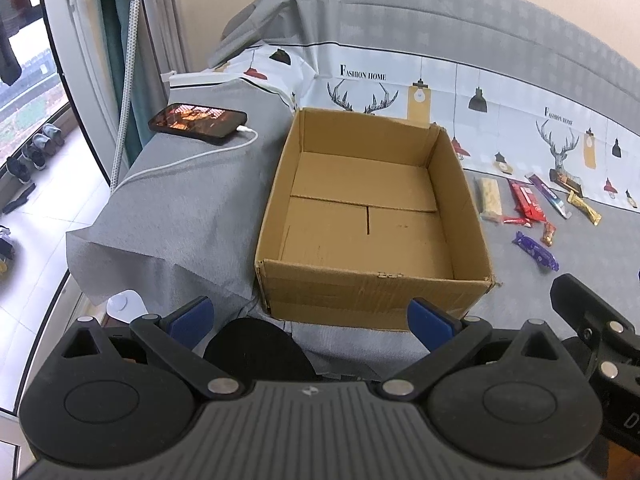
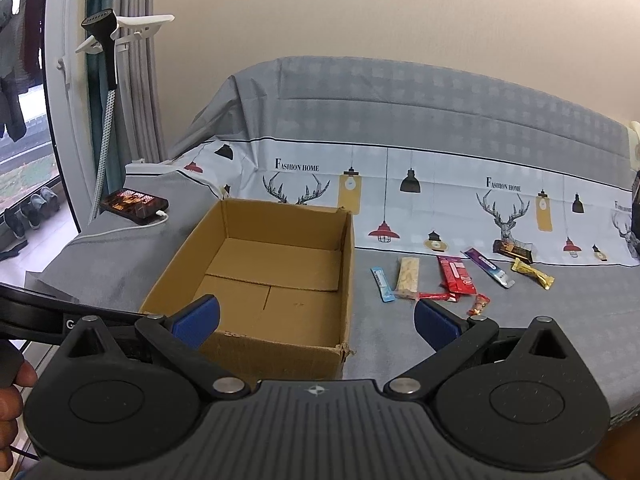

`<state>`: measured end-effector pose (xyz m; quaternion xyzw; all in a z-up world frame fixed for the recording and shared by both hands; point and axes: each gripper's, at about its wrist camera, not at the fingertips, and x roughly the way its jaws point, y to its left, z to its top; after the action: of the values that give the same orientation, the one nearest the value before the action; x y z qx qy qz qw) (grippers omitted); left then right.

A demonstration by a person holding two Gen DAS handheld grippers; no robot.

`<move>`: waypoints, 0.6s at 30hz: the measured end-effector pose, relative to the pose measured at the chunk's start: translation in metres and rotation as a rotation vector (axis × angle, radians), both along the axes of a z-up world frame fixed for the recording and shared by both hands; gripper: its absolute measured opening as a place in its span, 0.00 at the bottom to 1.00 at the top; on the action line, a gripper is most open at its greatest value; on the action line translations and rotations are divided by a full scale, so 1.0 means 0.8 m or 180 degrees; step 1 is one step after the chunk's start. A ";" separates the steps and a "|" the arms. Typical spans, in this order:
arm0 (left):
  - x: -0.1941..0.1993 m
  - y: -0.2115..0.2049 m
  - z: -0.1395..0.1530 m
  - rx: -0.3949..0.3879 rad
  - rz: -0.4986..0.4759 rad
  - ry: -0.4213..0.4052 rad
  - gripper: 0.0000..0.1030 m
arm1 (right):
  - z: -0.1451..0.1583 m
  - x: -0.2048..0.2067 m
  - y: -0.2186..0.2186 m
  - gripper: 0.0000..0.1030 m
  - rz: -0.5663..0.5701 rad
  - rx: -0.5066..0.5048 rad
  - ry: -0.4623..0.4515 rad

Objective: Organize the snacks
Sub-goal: 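Move both tools toward the snacks beside the cardboard box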

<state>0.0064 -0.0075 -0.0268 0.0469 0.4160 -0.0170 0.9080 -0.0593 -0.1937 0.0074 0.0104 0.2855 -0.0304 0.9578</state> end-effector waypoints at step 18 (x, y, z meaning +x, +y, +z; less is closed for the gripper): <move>0.009 -0.018 -0.017 0.0167 -0.0058 0.0173 1.00 | -0.017 0.015 -0.017 1.00 -0.0033 0.0158 0.0128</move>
<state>0.0136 -0.0220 -0.0402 0.0740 0.4403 -0.0156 0.8946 -0.0470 -0.2071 -0.0064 0.0350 0.3053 -0.0284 0.9512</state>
